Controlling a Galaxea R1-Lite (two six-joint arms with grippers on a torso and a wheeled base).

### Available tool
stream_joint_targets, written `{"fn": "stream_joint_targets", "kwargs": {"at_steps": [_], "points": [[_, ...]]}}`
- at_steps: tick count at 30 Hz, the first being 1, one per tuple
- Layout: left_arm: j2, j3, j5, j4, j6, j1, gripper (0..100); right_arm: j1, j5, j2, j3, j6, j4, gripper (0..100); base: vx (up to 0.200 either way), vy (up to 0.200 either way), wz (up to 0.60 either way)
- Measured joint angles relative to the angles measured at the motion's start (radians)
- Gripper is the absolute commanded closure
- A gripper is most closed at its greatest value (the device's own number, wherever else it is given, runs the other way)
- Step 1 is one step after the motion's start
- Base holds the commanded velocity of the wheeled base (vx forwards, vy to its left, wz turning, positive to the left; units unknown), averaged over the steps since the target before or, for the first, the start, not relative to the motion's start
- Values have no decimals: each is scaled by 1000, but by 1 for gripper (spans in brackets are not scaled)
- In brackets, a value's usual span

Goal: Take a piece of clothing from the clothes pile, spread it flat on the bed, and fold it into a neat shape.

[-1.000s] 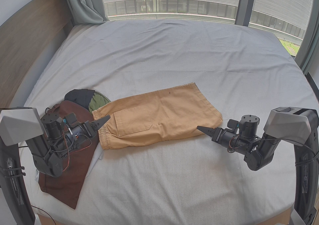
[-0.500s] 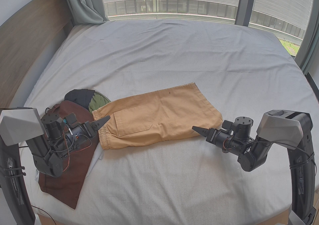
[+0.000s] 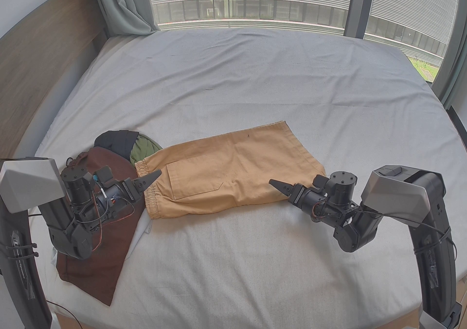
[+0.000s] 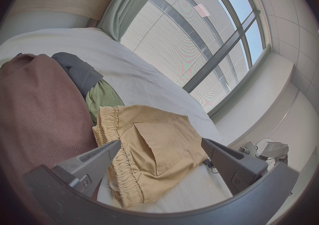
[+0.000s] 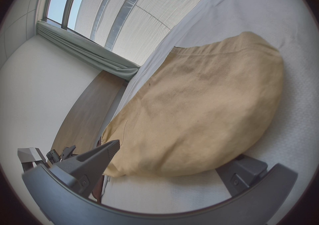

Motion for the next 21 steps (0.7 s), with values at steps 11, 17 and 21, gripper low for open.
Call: {"fn": "stream_joint_targets", "kwargs": {"at_steps": [11, 17, 21], "points": [[8, -3, 0, 0, 1, 0, 0, 27, -54, 72, -98, 27, -50, 0, 0, 0, 0], [11, -3, 0, 0, 1, 0, 0, 27, -60, 87, -109, 27, -50, 100, 0, 0, 0], [15, -3, 0, 0, 1, 0, 0, 28, -60, 93, -106, 28, -42, 100, 0, 0, 0]]}}
